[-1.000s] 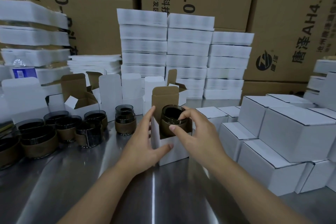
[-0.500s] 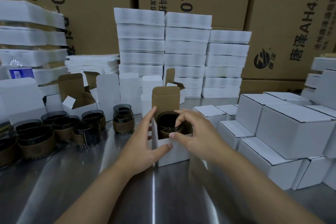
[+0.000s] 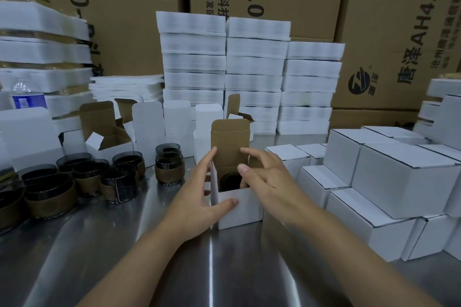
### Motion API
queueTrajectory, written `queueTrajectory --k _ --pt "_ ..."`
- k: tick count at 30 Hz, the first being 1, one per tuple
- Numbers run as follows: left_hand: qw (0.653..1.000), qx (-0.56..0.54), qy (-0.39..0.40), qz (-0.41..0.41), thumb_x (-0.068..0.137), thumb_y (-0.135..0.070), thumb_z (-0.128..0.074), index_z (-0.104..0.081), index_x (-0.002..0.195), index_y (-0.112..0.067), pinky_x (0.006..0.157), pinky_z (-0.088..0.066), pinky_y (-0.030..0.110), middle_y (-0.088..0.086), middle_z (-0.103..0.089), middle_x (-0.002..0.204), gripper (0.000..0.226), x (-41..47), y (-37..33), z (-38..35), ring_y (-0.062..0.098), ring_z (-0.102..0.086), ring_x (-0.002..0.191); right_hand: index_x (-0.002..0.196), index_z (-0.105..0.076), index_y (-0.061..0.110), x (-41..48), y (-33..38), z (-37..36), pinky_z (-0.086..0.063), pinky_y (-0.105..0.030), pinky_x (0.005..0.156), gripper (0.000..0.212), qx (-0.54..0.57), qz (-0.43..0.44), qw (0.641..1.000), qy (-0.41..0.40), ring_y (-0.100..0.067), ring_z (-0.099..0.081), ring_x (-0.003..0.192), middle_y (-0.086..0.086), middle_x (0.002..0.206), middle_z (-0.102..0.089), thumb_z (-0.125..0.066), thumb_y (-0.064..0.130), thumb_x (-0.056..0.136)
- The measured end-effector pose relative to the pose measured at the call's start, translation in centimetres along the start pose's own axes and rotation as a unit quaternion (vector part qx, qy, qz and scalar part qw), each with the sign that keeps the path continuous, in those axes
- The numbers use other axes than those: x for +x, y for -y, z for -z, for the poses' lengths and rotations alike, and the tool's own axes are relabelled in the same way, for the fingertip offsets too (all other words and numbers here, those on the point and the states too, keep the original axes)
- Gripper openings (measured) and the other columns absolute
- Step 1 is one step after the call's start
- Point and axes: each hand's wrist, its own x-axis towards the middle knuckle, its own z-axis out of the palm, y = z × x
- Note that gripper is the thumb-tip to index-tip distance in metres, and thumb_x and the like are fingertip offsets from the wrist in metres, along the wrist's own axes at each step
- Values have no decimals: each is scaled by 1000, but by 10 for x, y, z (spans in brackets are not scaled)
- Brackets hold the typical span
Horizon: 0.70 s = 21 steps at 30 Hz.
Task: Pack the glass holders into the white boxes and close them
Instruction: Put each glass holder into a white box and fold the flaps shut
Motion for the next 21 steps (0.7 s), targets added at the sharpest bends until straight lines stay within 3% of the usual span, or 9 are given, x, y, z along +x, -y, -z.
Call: queueTrajectory --k 3,6,8,10,12,14,17,19,21 --pt "1000 -5 -6 1 72 -44 -78 -3 135 -69 83 -38 11 -21 -35 138 100 0 0 0 -22 -40 108 62 -64 32 0 -2 -2 -19 -32 111 49 26 -10 1000 -12 5 -20 132 27 140 -36 -33 53 95" --pt "999 -30 -12 11 67 -47 -80 -2 127 -74 85 -40 14 -32 -38 126 102 1 -1 1 -18 -43 109 88 -68 38 0 0 -2 -26 -17 103 32 160 -39 984 -70 9 -30 128 25 136 -40 -39 49 96" --pt "998 -53 -15 25 61 -59 -74 0 123 -76 84 -38 12 -38 -36 120 99 1 -2 2 -23 -42 105 104 -59 44 4 1 0 -35 -24 104 21 291 -102 941 -139 0 -45 121 16 129 -49 -40 45 94" --pt "995 -94 -16 42 60 -74 -60 1 126 -74 88 -35 15 -44 -32 116 90 1 -4 3 -26 -37 101 107 -55 40 9 -2 1 -43 -30 97 22 390 -172 889 -164 -8 -56 110 9 125 -54 -37 31 100" --pt "986 -150 -27 74 70 -80 -46 -9 130 -68 97 -33 28 -37 -38 122 71 5 -2 2 -19 -41 102 114 -55 30 13 -6 0 -46 -29 87 24 430 -230 860 -151 -12 -60 103 2 121 -57 -39 20 99" --pt "970 -207 -42 119 87 -68 -39 -25 128 -57 94 -41 28 -17 -45 131 45 10 0 2 -5 -48 102 120 -53 24 14 -9 -3 -47 -29 80 27 450 -276 842 -117 -14 -61 93 -1 105 -63 -44 15 96" --pt "957 -240 -25 164 93 -49 -41 -43 121 -46 75 -45 20 -10 -55 121 28 14 3 3 2 -55 103 98 -63 17 11 -9 -5 -43 -20 56 16 458 -292 839 -42 -8 -60 64 3 71 -65 -48 19 93" --pt "951 -253 -24 178 93 -44 -46 -51 122 -36 86 -48 30 -2 -60 121 30 14 5 4 13 -58 110 73 -60 17 9 -10 -4 -39 -17 43 22 479 -281 831 -3 -6 -53 46 5 55 -60 -48 21 91" --pt "939 -283 -37 191 94 -36 -50 -57 121 -28 97 -46 40 4 -65 118 29 15 6 5 20 -61 111 64 -61 19 7 -13 -1 -38 -17 44 28 491 -266 829 28 -6 -51 45 6 56 -59 -49 23 90"
